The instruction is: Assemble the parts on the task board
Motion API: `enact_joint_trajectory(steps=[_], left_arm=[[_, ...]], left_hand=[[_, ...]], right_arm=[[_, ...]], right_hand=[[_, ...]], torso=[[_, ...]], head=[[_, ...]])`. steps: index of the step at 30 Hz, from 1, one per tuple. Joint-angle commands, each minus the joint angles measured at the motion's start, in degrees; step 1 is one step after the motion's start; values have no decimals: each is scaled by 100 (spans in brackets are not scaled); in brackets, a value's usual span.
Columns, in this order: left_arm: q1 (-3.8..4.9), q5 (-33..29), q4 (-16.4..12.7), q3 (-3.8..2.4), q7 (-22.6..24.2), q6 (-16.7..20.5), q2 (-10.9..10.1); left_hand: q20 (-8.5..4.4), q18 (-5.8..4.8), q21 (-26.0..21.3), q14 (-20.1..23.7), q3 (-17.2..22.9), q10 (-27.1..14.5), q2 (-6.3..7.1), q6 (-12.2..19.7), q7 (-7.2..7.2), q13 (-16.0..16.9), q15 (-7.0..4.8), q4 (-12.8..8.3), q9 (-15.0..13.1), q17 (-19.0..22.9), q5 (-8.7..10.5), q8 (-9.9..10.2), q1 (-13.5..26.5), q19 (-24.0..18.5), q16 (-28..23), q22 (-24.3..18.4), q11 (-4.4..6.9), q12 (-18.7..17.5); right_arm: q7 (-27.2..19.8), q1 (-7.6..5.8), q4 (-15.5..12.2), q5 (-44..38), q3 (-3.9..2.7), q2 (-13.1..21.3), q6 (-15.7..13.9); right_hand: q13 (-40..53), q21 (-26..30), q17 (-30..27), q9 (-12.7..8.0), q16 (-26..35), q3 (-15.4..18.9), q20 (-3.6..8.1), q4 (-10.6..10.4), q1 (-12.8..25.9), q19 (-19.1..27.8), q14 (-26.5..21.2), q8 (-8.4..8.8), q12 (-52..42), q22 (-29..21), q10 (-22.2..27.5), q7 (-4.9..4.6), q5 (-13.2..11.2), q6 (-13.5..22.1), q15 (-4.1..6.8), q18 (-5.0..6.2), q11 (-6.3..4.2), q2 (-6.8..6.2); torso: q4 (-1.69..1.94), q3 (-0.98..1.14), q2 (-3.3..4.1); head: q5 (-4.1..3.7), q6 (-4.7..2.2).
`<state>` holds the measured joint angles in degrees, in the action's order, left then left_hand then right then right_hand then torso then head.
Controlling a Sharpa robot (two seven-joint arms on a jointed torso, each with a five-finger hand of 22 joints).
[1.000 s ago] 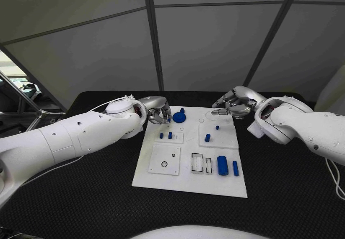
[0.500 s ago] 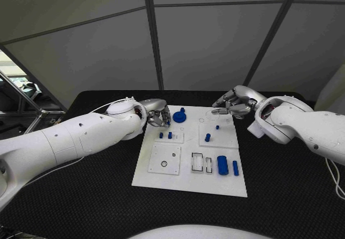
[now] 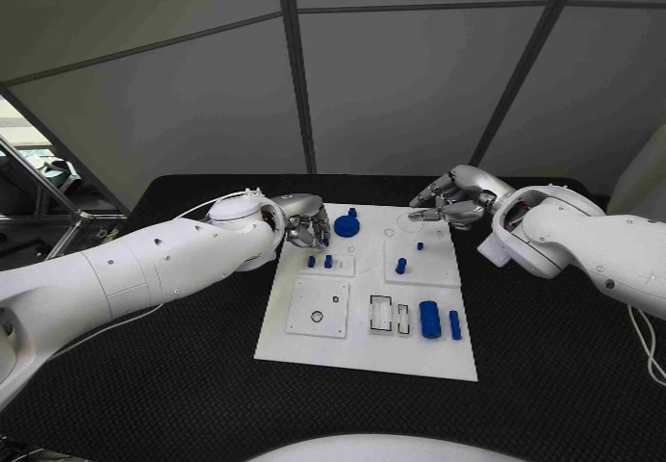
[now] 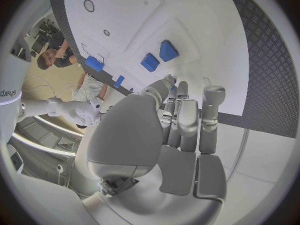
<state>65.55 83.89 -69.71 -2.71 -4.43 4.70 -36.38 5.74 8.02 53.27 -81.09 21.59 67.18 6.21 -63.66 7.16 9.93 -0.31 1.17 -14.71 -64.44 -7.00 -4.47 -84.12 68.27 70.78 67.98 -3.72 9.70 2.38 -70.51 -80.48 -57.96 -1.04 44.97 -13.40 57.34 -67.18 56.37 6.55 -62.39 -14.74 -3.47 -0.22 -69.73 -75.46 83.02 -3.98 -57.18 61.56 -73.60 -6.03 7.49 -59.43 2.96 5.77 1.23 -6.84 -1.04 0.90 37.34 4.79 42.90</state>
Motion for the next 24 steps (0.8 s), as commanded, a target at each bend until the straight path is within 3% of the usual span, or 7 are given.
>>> enact_joint_trajectory(steps=[1, 24], left_arm=[[3, -20, 29, -6, -27, -89, 20], [-20, -20, 153, -6, -87, -213, 81]], left_hand=[[2, 15, -14, -27, 41, 46, 6, -57, 1, -8, -17, 6, -3, 4, 18, 2, 59, 15, -5, -1, -3, -28], [4, 15, -22, -19, 58, 40, 21, -42, 12, -32, -12, -6, 18, 28, 48, 29, 73, 7, -12, 4, -12, -54]], right_arm=[[-52, -11, -6, -8, -4, -5, -12], [-53, -11, -3, -8, -4, -5, -9]], right_hand=[[1, 12, 6, 9, 18, -17, 3, 5, 47, -52, 29, 23, 0, 8, 41, 4, 21, 26, -2, 45, -4, 15], [-4, 29, 5, 12, 33, -22, 3, 10, 56, -53, 33, 23, -3, -5, 42, 4, 28, 23, -2, 47, -4, 17]], torso=[[1, 1, 1], [3, 1, -2]], head=[[4, 3], [-9, 27]])
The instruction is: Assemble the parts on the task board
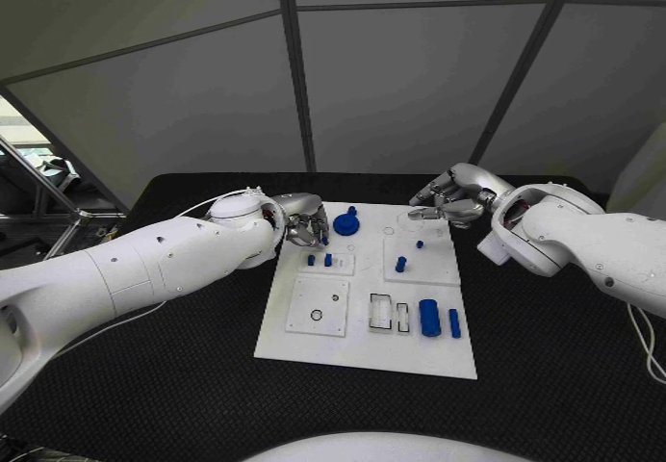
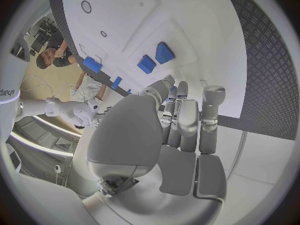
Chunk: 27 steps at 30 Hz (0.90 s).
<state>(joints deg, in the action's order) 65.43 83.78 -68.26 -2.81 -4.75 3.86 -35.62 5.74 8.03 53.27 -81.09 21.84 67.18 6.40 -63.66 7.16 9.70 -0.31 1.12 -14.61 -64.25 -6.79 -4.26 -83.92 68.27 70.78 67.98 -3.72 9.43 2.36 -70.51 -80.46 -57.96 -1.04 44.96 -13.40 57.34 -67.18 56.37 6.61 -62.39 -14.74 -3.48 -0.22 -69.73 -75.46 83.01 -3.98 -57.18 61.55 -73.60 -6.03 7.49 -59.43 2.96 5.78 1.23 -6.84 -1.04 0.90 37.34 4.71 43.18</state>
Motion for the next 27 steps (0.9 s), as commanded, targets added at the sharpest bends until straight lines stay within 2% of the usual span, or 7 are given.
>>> enact_joint_trajectory(steps=[1, 5, 8, 11, 19, 24, 27], left_arm=[[-9, -9, 11, 4, -53, -128, 8], [-9, -9, 22, 4, -60, -122, 18], [-10, -9, 31, 4, -97, -109, 18], [-11, -9, 45, 4, -138, -78, 15], [-12, -9, 80, 3, -214, -21, -11], [-12, -9, 66, -1, -219, 63, -50], [-13, -15, 49, -57, -186, 198, -93]], left_hand=[[5, 15, -23, -17, 35, 38, 10, -32, 17, -17, -8, 0, 17, 16, 38, 19, 66, 5, -13, 7, -16, -36], [19, 11, -30, -13, 39, 18, 68, 65, 54, -51, 12, 2, 69, 42, 68, 72, 115, 1, -14, 14, -44, -76], [34, 14, -31, -18, 64, 18, 166, 479, 80, -94, 28, 17, 221, 65, 81, 89, 184, 10, -3, 26, -52, -120], [43, 13, -35, -17, 86, 18, 226, 719, 111, -125, 32, 32, 321, 92, 89, 86, 224, 20, -2, 32, -62, -149], [63, 17, -85, 8, 111, 14, 311, 928, 163, -168, 57, 51, 450, 179, 91, 80, 262, 12, -35, 16, -102, -192], [75, 22, -124, 27, 117, -16, 334, 959, 182, -187, 73, 55, 485, 225, 85, 75, 267, -6, -61, -2, -125, -218], [83, 34, -193, 64, 131, -39, 339, 968, 189, -199, 82, 53, 506, 318, 74, 68, 257, -42, -124, -38, -135, -236]], right_arm=[[-51, -11, -5, -8, -4, -5, -10], [-50, -11, -1, -8, -4, -8, -10], [-40, -11, 3, -8, -4, -5, 0], [-36, -11, 4, -8, -4, 1, 9], [36, -11, 13, -104, -4, 17, 42], [155, -10, 42, -476, -3, 32, 112], [240, -8, 42, -934, -3, 50, 178]], right_hand=[[-4, 29, 6, 5, 33, -22, 3, 10, 56, -53, 33, 23, -3, -5, 42, 4, 28, 23, -2, 47, -4, 17], [-9, 34, 0, 5, 39, -22, 4, 10, 56, -50, 32, 23, 1, -11, 44, 4, 28, 23, -2, 48, -4, 16], [-23, 53, -21, 5, 57, -22, 4, 11, 56, -39, 28, 23, 15, -35, 52, 4, 28, 24, -2, 53, -4, 16], [-80, 126, -98, 6, 128, -23, 3, 18, 54, 2, 9, 23, 73, -121, 88, 4, 28, 24, -2, 72, -3, 9], [-1735, 551, -446, 14, 613, -203, -9, 67, 54, 161, -80, 27, 1882, -532, 929, -17, 32, 55, -20, 145, 25, 11], [-2677, 544, -358, 38, 640, -503, -29, 199, -37, 60, -6, 16, 2927, -477, 931, -60, 29, -5, -59, 126, 73, -77], [-3114, 338, -420, 73, 705, -715, -38, 342, -187, -92, 34, -24, 3428, -238, 959, -69, 29, -158, -68, 80, 106, -96]], torso=[[3, 2, -2], [2, 2, -4], [-2, 2, -5], [3, -1, -6], [3, 0, -3], [6, -2, -5], [3, 0, -8]], head=[[1, -4], [-2, -2], [-2, -1], [-11, -4], [-8, -17], [-13, -20], [-15, -36]])
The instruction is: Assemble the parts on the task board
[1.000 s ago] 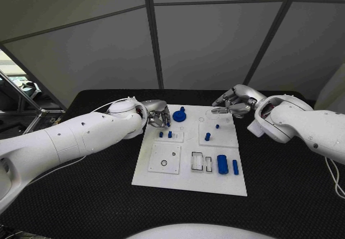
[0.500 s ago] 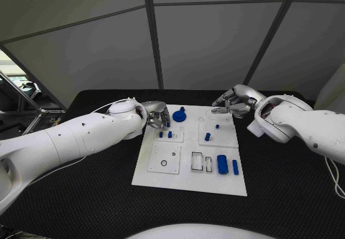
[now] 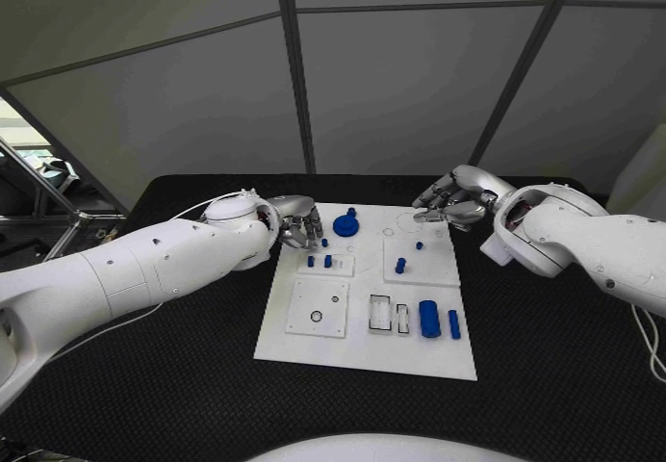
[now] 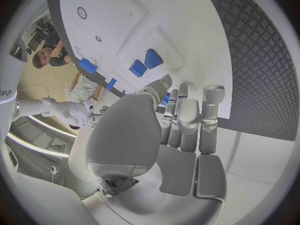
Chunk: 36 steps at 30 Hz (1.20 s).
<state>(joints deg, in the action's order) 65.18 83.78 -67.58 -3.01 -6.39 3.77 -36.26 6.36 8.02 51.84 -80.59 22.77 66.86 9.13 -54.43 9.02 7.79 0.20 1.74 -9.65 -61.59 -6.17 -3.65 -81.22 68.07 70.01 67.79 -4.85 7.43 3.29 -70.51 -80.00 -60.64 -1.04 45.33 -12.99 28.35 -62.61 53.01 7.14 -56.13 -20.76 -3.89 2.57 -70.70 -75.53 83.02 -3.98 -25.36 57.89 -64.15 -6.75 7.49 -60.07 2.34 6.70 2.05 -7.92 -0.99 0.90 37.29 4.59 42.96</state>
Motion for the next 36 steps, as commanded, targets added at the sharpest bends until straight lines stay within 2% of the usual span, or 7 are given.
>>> enact_joint_trajectory(steps=[1, 6, 12, 16, 22, 28, 36], left_arm=[[12, -42, -30, -55, -16, 262, -51], [12, -1072, -173, -188, 14, 474, -319], [10, -3026, -514, -245, 343, 742, -753], [-6, -4472, -807, -253, 715, 967, -1034], [-86, -5965, -1180, -255, 1346, 1058, -1311], [-125, -6542, -1371, -256, 1641, 1070, -1408], [-149, -6741, -1475, -256, 1754, 1073, -1451]], left_hand=[[27, 49, -124, 52, 51, -9, 63, 23, 1, -14, 32, -10, 17, 136, 6, -5, -21, -64, -111, -61, -25, -41], [1, 236, -1110, 536, 155, 172, -16, -364, -56, 35, -16, -59, -30, 1180, 3, -153, -110, -624, -1008, -616, 20, 51], [-14, 247, -1457, 997, 155, 177, -15, -470, -59, 88, -13, -98, -44, 2302, -27, -128, -72, -774, -2084, -818, 30, 63], [0, 250, -1674, 1070, 94, 219, -34, -599, -81, 135, -3, -30, -72, 2482, -21, -148, 68, -834, -2364, -959, 49, 95], [0, 249, -1905, 1084, 2, 299, -40, -745, -129, 199, -17, 56, -101, 2615, -15, -167, 214, -831, -2577, -1131, 80, 148], [-5, 246, -2047, 1095, 1, 296, -78, -776, -120, 226, -16, 42, -105, 2706, -48, -141, 198, -803, -2735, -1241, 81, 148], [-1, 243, -2124, 1099, -7, 288, -84, -785, -108, 240, -9, 29, -105, 2754, -60, -120, 198, -787, -2823, -1300, 69, 144]], right_arm=[[168, -7, -7, -812, -3, 18, 152], [306, 40, -60, -1943, -2, 48, 188], [510, 165, -97, -3026, 1, 43, 57], [656, 254, -89, -3443, 9, 14, 9], [751, 311, -46, -3655, 36, -82, 19], [775, 364, 14, -3703, 48, -191, 61], [774, 430, 91, -3719, 52, -311, 96]], right_hand=[[-365, -217, -61, 36, 51, -185, 1, 114, -139, -148, 60, -41, 419, 239, 4, 9, 29, -166, -5, -33, 37, 4], [-1046, -701, 349, 73, -398, -452, -22, 280, -252, -397, 193, -42, 1166, 788, -156, 19, 21, -420, -48, -134, 74, -19], [-1463, -1120, 706, 59, -804, -532, -45, 345, -244, -577, 257, 22, 1593, 1270, -344, 4, 10, -475, -61, -228, 102, -67], [-1581, -1205, 732, 42, -854, -523, -64, 354, -211, -609, 256, 35, 1734, 1368, -302, -16, 9, -442, -86, -247, 137, -123], [-1788, -1227, 712, -34, -875, -489, -118, 375, -177, -596, 229, 46, 1983, 1395, -110, -88, -9, -283, -150, -249, 228, -215], [-1844, -1254, 745, -58, -919, -483, -135, 384, -187, -605, 232, 44, 2030, 1427, -91, -102, -11, -253, -162, -253, 244, -216], [-1912, -1324, 805, -92, -997, -503, -152, 409, -229, -636, 242, 43, 2071, 1509, -107, -116, 2, -211, -175, -268, 256, -187]], torso=[[-4, 1, -4], [-12, 11, -6], [8, 5, 7], [6, 2, 8], [6, -3, 8], [5, -7, 5], [-8, -9, 9]], head=[[-9, -19], [-115, -85], [-331, -139], [-357, -178], [-353, -174], [-365, -116], [-351, -126]])
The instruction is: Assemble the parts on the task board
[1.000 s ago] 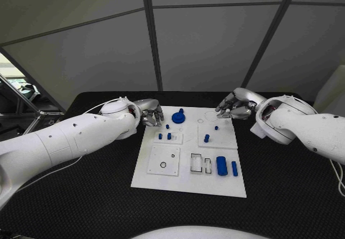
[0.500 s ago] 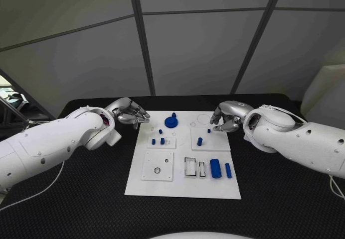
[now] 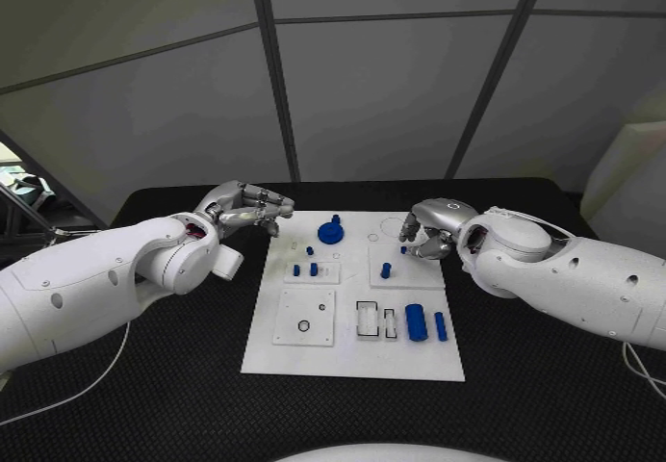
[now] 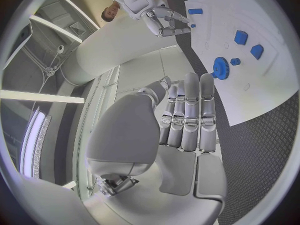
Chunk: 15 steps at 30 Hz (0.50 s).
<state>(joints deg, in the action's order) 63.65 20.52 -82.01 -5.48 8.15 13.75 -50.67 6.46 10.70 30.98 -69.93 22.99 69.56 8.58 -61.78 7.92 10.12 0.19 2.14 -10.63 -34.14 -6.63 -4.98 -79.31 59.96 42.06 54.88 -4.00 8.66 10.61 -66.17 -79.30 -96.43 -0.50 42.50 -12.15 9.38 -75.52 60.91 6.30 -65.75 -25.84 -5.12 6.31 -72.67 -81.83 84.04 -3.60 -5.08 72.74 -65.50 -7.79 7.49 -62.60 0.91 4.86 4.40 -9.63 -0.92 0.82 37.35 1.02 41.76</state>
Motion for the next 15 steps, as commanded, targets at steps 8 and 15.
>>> enact_joint_trajectory(steps=[8, 15], left_arm=[[0, -462, -79, -8, 336, 85, -18], [-1, -486, -92, -8, 345, 74, -14]], left_hand=[[-11, -25, -75, 31, -27, 12, -34, -48, 12, 15, -7, -27, -6, 31, -26, 27, -6, 35, -69, -37, -20, 19], [-10, -25, -98, 27, -23, 7, -40, -46, 21, 20, -5, -42, -5, 46, -36, 37, -21, 44, -96, -55, -25, 16]], right_arm=[[21, 58, 127, -143, -1, -130, 140], [10, 116, 237, -143, -1, -225, 211]], right_hand=[[-116, -176, 81, -40, -141, -129, -35, 91, -142, -73, 151, -15, 67, 191, -99, -8, 51, 3, -27, -114, 10, 117], [-192, -309, 111, -54, -210, -257, -25, 148, -214, -136, 152, -31, 75, 348, -238, 5, 66, -67, -12, -146, -12, 224]], torso=[[-5, 2, 0], [-5, 6, 1]], head=[[8, 5], [15, 8]])
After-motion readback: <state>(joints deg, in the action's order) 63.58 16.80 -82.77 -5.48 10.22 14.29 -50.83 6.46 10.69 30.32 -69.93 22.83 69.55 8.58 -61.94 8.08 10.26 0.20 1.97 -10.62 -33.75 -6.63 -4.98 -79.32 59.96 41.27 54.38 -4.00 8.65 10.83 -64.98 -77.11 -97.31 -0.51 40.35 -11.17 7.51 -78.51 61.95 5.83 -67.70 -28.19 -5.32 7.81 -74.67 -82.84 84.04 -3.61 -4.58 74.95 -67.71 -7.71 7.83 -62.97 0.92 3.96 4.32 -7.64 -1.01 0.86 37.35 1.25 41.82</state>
